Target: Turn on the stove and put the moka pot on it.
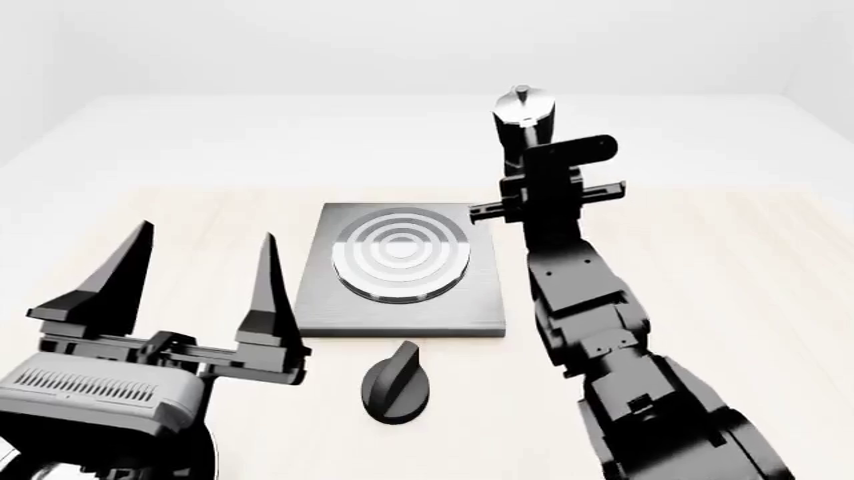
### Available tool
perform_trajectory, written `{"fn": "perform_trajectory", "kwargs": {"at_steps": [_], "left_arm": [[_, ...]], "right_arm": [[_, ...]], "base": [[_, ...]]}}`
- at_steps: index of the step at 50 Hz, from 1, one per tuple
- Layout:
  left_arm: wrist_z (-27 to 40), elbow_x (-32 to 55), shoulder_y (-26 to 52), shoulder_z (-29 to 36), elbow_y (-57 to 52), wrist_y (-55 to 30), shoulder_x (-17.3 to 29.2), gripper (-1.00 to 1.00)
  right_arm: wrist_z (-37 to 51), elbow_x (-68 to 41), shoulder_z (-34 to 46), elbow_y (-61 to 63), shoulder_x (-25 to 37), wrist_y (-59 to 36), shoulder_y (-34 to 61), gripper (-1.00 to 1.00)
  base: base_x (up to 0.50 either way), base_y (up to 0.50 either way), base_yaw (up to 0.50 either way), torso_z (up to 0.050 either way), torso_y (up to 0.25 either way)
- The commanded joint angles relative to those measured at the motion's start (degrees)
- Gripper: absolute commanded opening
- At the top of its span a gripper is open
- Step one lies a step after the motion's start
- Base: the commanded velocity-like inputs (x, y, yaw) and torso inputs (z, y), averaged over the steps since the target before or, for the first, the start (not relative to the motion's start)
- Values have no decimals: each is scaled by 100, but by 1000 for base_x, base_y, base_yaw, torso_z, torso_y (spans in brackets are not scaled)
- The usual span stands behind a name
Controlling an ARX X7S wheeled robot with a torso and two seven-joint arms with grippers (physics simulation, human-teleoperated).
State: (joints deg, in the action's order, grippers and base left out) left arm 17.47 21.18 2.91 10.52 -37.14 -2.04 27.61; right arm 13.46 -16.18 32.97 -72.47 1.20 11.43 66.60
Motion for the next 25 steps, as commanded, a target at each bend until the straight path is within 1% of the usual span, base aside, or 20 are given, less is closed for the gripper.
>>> {"fn": "perform_trajectory", "kwargs": {"at_steps": [1,9,14,20,25], "left_arm": [[-25,-7,20,54,111,36,-27,100],[-41,-2,13,69,182,76,-34,100],[-34,-1,-23,52,199,100,-21,100],[-32,-2,-13,64,215,119,-30,100],[-24,21,-3,68,185,104,-25,100]], "right_arm": [[76,-1899,1916,-41,-118,377,300,-100],[118,-3909,3274,321,-118,737,180,-100],[231,-4792,4173,443,-119,966,149,-100],[337,-5471,4977,654,-119,1309,-7,-100],[426,-5761,5317,875,-119,1231,132,-100]], "base": [[0,0,0,0,0],[0,0,0,0,1],[0,0,0,0,2],[0,0,0,0,0],[0,0,0,3,2]]}}
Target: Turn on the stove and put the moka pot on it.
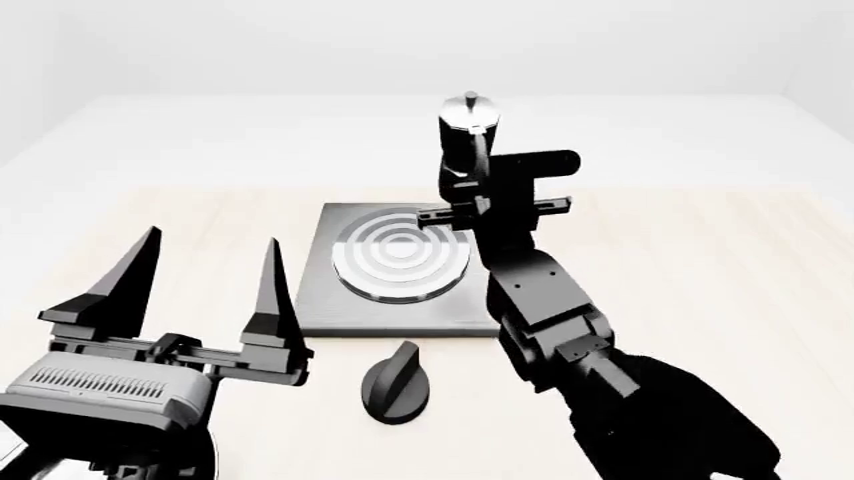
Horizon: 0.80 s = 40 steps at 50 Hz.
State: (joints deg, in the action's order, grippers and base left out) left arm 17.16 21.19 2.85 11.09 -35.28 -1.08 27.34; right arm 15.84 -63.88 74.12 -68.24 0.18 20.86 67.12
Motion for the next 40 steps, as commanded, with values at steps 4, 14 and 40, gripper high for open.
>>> {"fn": "perform_trajectory", "kwargs": {"at_steps": [4,14,40], "left_arm": [[23,40,-9,-21,-52,11,26,100],[39,76,-81,-69,-76,73,50,100],[59,98,-123,-68,-44,149,52,100]], "right_arm": [[289,-1020,1366,667,-17,299,45,-100],[402,-886,1436,1012,-17,282,-10,-100],[257,-657,1398,1290,-17,910,-232,-100]], "base": [[0,0,0,0,0],[0,0,0,0,2],[0,0,0,0,1]]}}
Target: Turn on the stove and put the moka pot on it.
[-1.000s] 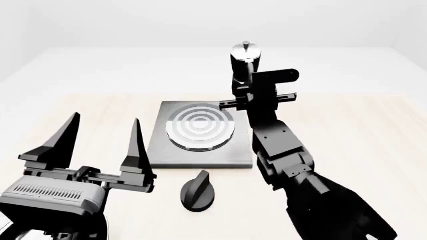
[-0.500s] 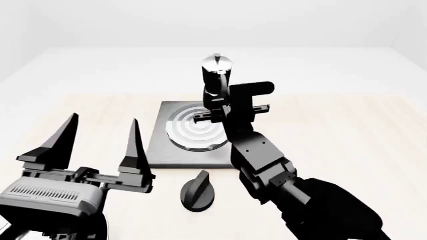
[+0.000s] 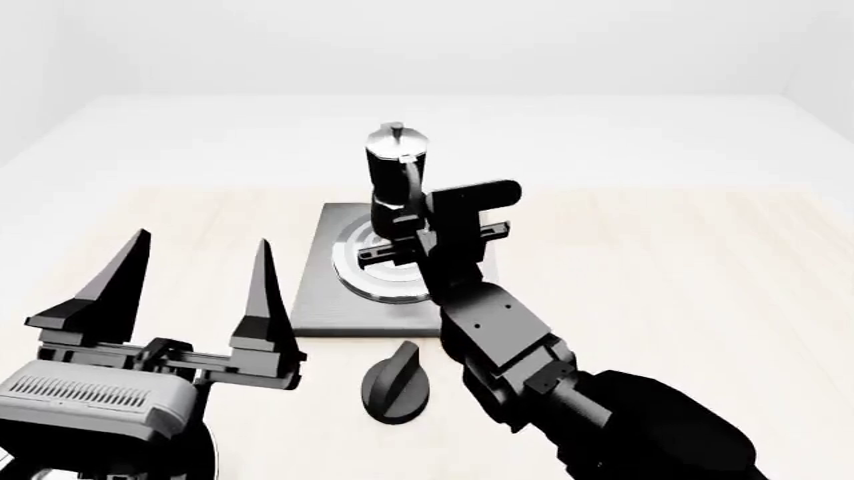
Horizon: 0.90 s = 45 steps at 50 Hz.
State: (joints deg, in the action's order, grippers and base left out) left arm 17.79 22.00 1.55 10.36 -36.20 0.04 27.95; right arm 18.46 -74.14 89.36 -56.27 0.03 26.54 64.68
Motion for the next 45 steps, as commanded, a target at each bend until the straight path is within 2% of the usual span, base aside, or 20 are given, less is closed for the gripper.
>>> {"fn": "perform_trajectory", "kwargs": {"at_steps": [1,21,45], "left_arm": [[-8,12,9,14,58,45,-15,100],[-57,45,-50,20,137,197,-17,100],[0,-17,-21,103,115,55,25,100]], "right_arm": [[32,390,-126,92,-2,413,18,-100],[401,337,-126,-104,-2,552,65,-100],[350,463,-141,-10,-2,684,68,-100]], "base": [[0,0,0,0,0],[0,0,0,0,1],[0,0,0,0,1]]}}
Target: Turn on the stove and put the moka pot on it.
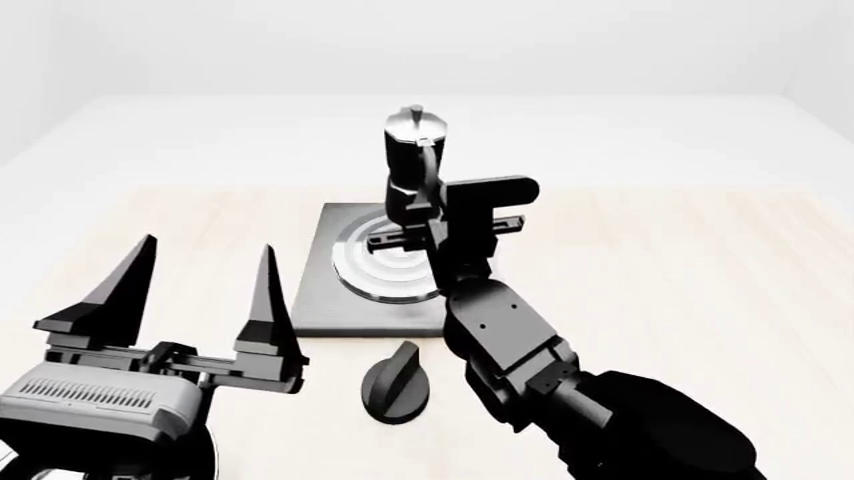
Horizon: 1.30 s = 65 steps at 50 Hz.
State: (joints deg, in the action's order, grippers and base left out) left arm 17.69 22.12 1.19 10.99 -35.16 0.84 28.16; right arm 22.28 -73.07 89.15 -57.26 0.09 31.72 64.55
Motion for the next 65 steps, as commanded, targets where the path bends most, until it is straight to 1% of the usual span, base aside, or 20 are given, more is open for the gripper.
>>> {"fn": "perform_trajectory", "kwargs": {"at_steps": [1,5,8,19,36,44,65], "left_arm": [[8,-25,15,40,19,-21,5,100],[12,-36,25,63,25,-35,0,100],[10,-44,31,71,42,-30,-1,100],[20,-36,11,73,49,-15,9,100],[18,-26,-21,78,46,40,25,100],[6,-22,-5,93,77,57,24,100],[9,-2,-27,108,85,109,27,100]], "right_arm": [[-23,352,-122,100,-8,190,83,-100],[-81,390,-127,46,-8,480,-24,-100],[-48,357,-117,101,-8,391,87,-100],[11,414,-111,102,-8,521,83,-100],[83,473,-117,132,-7,632,140,-100],[227,671,-144,189,-7,1062,214,-100],[256,742,-145,108,-7,1004,220,-100]], "base": [[0,0,0,0,0],[0,0,0,0,3],[0,0,0,0,0],[0,0,0,0,1],[0,0,0,0,-88],[0,0,0,2,-99],[0,0,0,1,-99]]}}
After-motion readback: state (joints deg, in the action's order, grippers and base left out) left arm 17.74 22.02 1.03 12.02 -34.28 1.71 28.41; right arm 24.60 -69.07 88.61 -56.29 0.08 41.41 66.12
